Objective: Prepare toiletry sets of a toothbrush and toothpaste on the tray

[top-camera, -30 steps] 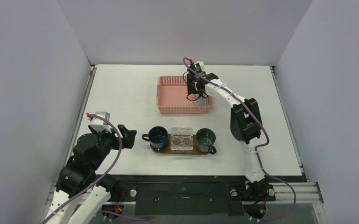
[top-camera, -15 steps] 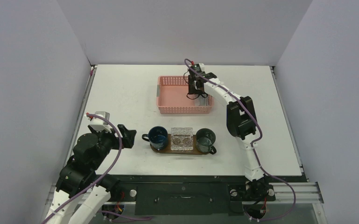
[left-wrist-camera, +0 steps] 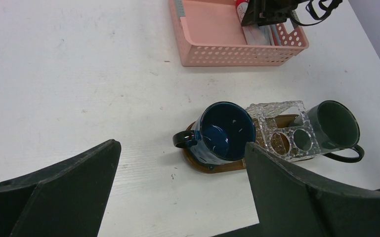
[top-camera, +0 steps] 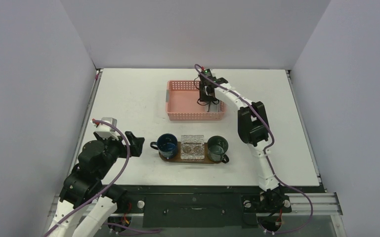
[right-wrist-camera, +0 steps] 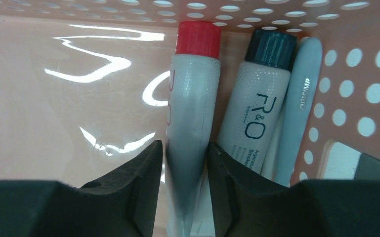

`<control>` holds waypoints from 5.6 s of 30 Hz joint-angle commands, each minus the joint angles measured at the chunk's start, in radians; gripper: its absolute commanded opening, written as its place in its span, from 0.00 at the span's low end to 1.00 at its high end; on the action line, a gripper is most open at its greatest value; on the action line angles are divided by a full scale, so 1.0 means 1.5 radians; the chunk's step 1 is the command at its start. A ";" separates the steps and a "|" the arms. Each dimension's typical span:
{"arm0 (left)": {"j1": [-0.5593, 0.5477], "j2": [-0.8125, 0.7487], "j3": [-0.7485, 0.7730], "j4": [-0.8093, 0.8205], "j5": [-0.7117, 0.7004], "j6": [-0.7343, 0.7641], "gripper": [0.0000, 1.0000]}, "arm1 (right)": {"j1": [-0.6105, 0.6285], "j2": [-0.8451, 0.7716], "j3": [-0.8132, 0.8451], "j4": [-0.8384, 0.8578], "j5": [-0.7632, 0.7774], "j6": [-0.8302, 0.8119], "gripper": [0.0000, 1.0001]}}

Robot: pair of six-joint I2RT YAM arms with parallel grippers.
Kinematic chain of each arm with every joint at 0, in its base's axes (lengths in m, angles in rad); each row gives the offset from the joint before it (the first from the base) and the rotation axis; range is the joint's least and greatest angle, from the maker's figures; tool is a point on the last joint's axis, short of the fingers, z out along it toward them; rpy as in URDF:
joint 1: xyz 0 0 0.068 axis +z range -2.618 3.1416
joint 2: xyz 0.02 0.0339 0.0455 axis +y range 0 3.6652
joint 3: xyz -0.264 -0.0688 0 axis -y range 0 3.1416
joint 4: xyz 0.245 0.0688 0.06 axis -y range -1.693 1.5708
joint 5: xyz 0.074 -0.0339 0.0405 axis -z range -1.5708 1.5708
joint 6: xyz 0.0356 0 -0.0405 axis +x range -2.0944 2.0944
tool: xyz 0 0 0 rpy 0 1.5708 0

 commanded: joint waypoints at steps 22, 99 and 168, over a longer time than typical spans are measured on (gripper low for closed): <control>0.005 0.016 0.001 0.042 0.001 0.005 0.96 | 0.000 -0.074 -0.002 0.019 -0.014 -0.013 0.11; 0.006 0.174 -0.007 0.320 0.677 -0.456 0.87 | 0.539 -0.798 -0.468 -0.015 -0.132 -0.502 0.12; 0.056 0.200 -0.197 0.849 0.683 -0.782 0.00 | 0.398 -1.058 -0.707 0.307 -0.233 -0.374 0.50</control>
